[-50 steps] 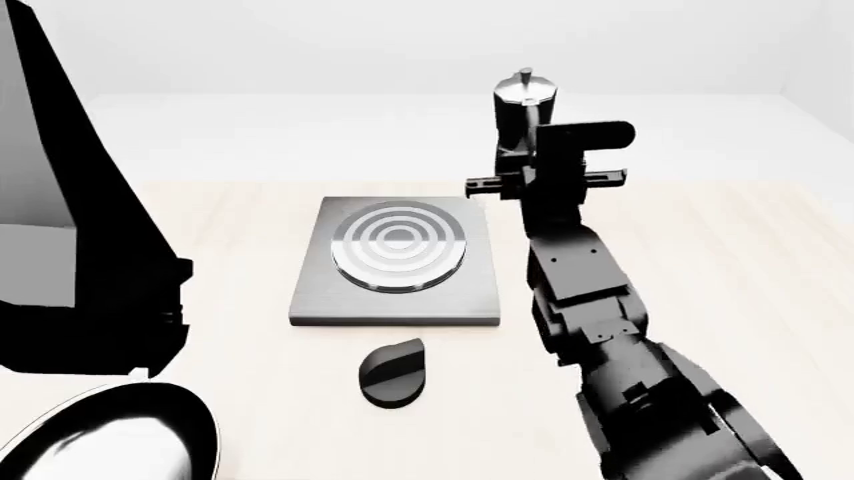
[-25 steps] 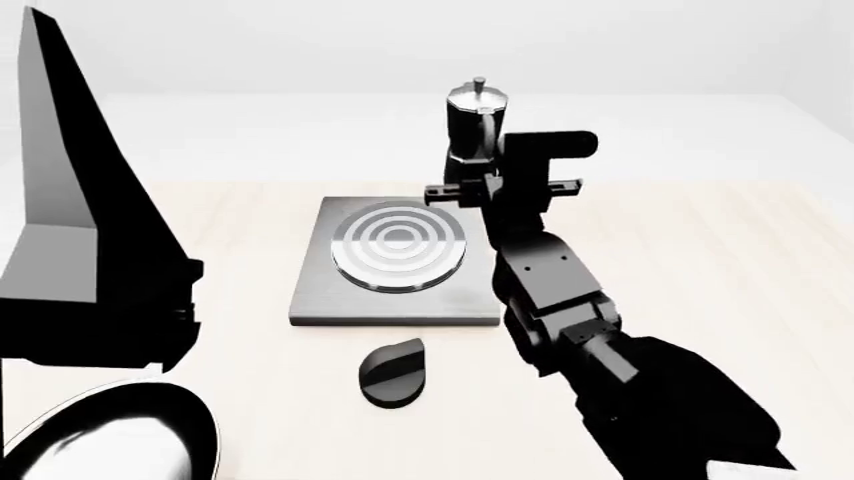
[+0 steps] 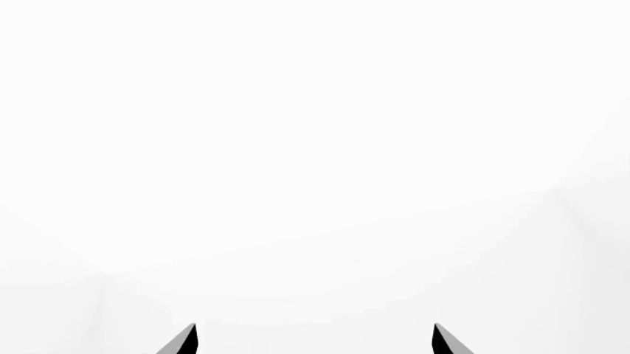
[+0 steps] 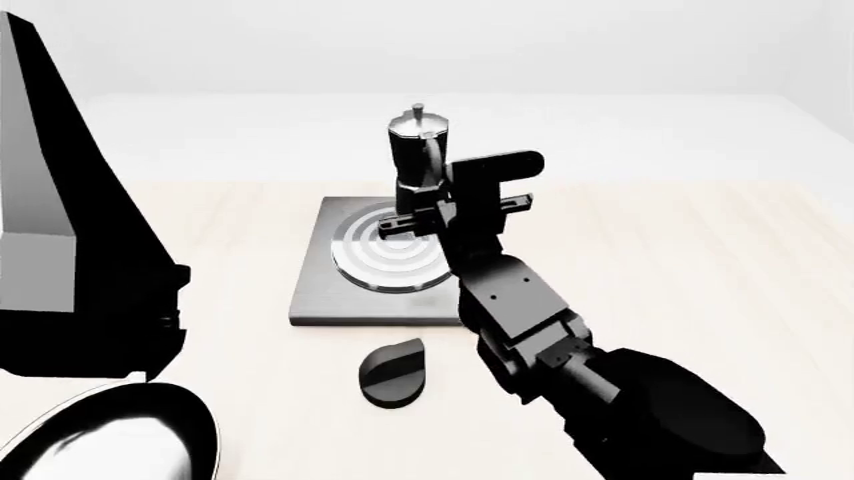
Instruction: Turn on the stove and put the moka pot on it.
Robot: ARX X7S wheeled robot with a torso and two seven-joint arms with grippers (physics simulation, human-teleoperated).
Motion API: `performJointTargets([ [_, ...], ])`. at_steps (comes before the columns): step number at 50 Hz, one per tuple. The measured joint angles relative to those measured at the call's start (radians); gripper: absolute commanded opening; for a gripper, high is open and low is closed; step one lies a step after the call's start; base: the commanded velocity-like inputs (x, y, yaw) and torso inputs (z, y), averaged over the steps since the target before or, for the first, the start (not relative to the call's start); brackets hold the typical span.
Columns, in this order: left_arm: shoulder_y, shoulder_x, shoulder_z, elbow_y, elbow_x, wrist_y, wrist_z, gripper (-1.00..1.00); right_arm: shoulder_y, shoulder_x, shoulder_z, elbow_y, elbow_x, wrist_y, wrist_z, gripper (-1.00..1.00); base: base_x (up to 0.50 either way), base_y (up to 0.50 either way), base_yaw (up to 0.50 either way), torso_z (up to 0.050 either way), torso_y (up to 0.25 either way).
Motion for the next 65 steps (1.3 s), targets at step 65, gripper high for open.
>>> performJointTargets([
  [65, 0.056, 0.015, -0.024, -0.006, -0.005, -0.018, 0.018, 1.0, -0.015, 0.001, -0.015, -0.062, 0.031, -0.124, -0.008, -1.0, 0.0, 0.0, 0.0, 0.0, -0.023],
])
